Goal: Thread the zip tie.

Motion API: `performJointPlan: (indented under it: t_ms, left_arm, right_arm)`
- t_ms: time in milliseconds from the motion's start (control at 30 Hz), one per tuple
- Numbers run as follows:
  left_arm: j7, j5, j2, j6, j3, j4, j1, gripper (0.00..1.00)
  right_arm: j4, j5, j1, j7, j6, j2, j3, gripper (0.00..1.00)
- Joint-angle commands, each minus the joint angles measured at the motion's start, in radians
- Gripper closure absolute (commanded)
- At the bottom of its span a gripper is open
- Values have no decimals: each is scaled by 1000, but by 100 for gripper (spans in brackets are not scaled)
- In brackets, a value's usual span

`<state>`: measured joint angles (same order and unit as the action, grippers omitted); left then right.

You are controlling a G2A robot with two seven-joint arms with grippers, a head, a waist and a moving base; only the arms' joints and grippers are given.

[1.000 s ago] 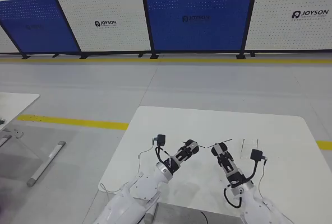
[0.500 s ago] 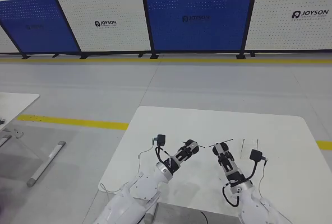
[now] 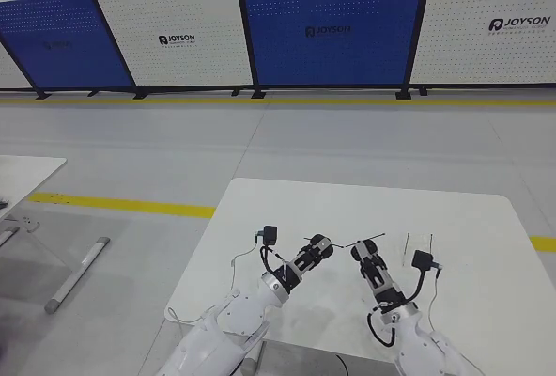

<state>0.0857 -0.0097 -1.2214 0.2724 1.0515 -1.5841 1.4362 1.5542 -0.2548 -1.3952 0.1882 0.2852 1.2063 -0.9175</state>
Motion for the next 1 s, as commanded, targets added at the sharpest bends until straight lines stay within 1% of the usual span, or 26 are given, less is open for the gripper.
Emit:
performJointPlan:
  t_ms: [0,500,733,967]
  left_arm:
    - [0,0,0,0,0,0,0,100]
    - [0,0,0,0,0,0,0,100]
    - [0,0,0,0,0,0,0,100]
    - [0,0,0,0,0,0,0,100]
  right_arm:
    - [-2,-2,0,-2,1,3,0,100]
    - [-27,-21,0,-10,-2,26,-12,100]
    - [-22,-20,-13,-12,21,32,-30,100]
    - [-25,-30,-16,-25,18,39,-41,100]
